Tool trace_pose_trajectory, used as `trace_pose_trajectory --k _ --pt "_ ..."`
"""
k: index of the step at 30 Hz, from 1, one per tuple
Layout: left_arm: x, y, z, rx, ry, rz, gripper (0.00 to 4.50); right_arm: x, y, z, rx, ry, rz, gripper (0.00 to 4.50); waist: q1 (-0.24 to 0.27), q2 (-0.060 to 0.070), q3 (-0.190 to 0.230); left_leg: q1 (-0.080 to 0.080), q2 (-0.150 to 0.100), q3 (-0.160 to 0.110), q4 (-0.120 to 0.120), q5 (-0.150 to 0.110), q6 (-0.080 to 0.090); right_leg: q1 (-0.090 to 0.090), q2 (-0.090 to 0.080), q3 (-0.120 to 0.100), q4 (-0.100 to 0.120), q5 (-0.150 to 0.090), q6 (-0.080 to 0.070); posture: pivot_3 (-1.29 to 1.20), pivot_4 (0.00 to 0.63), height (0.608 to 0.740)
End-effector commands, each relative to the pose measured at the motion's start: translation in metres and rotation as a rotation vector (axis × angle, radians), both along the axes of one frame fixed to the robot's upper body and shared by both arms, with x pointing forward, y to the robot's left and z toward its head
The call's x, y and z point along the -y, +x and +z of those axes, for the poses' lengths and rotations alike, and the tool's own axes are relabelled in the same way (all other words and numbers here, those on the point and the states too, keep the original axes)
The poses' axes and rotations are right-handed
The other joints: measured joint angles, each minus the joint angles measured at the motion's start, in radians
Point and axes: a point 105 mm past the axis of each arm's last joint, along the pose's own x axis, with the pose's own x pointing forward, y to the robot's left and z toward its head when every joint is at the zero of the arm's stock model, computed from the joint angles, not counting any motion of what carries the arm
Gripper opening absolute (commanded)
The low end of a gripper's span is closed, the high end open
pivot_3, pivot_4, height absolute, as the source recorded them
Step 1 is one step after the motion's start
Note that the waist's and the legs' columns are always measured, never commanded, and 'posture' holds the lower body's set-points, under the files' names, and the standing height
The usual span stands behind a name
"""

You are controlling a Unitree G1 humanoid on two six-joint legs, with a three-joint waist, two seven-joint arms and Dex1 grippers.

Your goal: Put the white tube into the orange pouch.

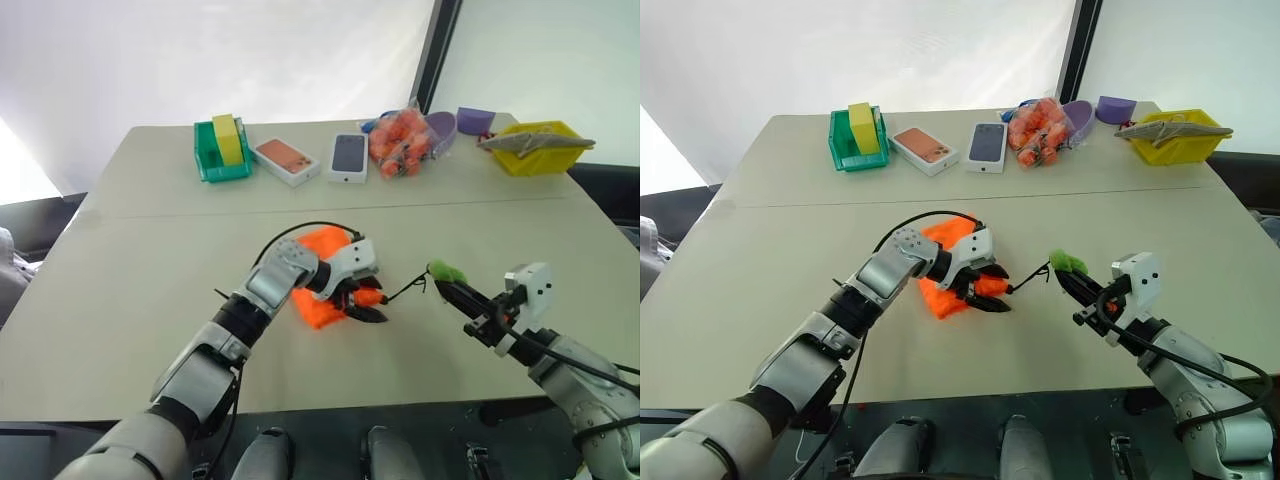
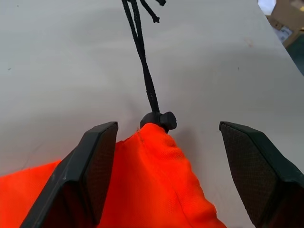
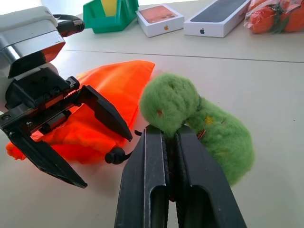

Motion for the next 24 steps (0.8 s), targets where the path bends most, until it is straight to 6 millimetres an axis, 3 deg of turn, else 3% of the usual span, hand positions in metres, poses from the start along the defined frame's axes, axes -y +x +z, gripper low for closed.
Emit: trace_pose_trajectory --k 1,6,9,15,24 --pt "0.0047 -0.0004 0.0136 -0.003 -0.054 0.009 3.63 -0.0032 -0.0026 0.0108 0.054 -0.009 0.019 0.00 0.000 0.000 0.000 0.000 0.000 0.000 0.000 0.000 0.000 0.000 0.000 0.000 0.000 0.000 0.000 0.00 0.150 0.740" --pt "0.0055 -0.0010 0.0125 -0.024 -0.055 0.020 3.63 -0.0029 -0.0032 0.0092 0.050 -0.013 0.021 0.00 0.000 0.000 0.000 0.000 0.000 0.000 0.000 0.000 0.000 0.000 0.000 0.000 0.000 0.000 0.000 0.00 0.150 0.740" --pt "0.0053 -0.0018 0.0121 -0.027 -0.054 0.018 2.89 -0.0026 -0.0029 0.0092 0.051 -0.014 0.022 0.00 0.000 0.000 0.000 0.000 0.000 0.000 0.000 0.000 0.000 0.000 0.000 0.000 0.000 0.000 0.000 0.00 0.150 0.740" --pt "0.0043 -0.0010 0.0116 -0.024 -0.051 0.020 0.06 -0.0024 -0.0028 0.0094 0.054 -0.015 0.023 0.00 0.000 0.000 0.000 0.000 0.000 0.000 0.000 0.000 0.000 0.000 0.000 0.000 0.000 0.000 0.000 0.00 0.150 0.740" --pt "0.0019 0.0004 0.0116 -0.002 -0.043 0.015 0.06 -0.0014 -0.0032 0.0089 0.055 -0.019 0.020 0.00 0.000 0.000 0.000 0.000 0.000 0.000 0.000 0.000 0.000 0.000 0.000 0.000 0.000 0.000 0.000 0.00 0.150 0.740"
